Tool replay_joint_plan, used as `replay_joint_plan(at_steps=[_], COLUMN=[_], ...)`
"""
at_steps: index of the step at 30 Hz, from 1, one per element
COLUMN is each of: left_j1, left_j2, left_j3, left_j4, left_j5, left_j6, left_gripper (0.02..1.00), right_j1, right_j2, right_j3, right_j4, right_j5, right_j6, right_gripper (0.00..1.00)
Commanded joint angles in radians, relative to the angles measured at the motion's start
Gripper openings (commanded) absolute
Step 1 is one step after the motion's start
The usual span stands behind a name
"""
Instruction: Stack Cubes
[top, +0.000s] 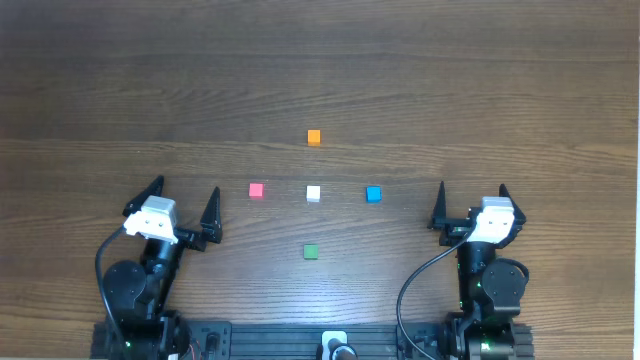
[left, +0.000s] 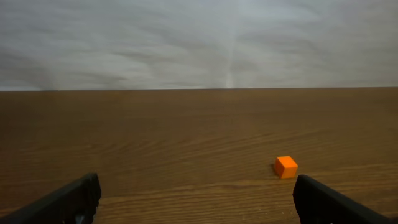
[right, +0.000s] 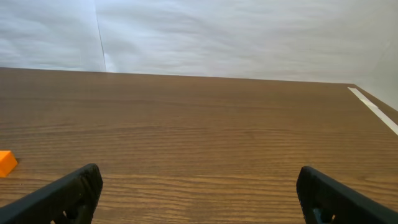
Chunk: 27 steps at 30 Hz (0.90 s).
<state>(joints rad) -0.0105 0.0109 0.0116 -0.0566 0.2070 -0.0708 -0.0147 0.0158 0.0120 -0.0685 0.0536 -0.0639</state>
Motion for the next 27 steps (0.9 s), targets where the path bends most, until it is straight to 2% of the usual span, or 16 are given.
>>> replay_joint_plan(at_steps=[1,19,23,27], left_j1=[-0.003,-0.007,-0.020,-0.058], left_j2=[-0.005,0.034,0.179,0.436], left_j3=[-0.005,-0.003,0.084,0.293], left_j4=[0.000,0.020,0.020,-0.077], left_j5=[0.009,-0.002,-0.001,0.021], left_j6=[0.014,-0.024,-0.103,-0.145], left_gripper=[1.000,1.000,0.998,0.998], right_j1=[-0.005,-0.005,-0.005,-0.005], right_j2=[-0.011,-0.011,-0.011,-0.011], right_j3=[-0.007,-0.007,-0.007,-0.007], right_j4=[-0.003,-0.003,-0.003,-0.003], right_j5=[-0.012,-0.012,-0.012,-0.012], right_j6=[-0.005,-0.005,-0.005,-0.005], right_gripper=[0.991,0.991,0.991,0.993])
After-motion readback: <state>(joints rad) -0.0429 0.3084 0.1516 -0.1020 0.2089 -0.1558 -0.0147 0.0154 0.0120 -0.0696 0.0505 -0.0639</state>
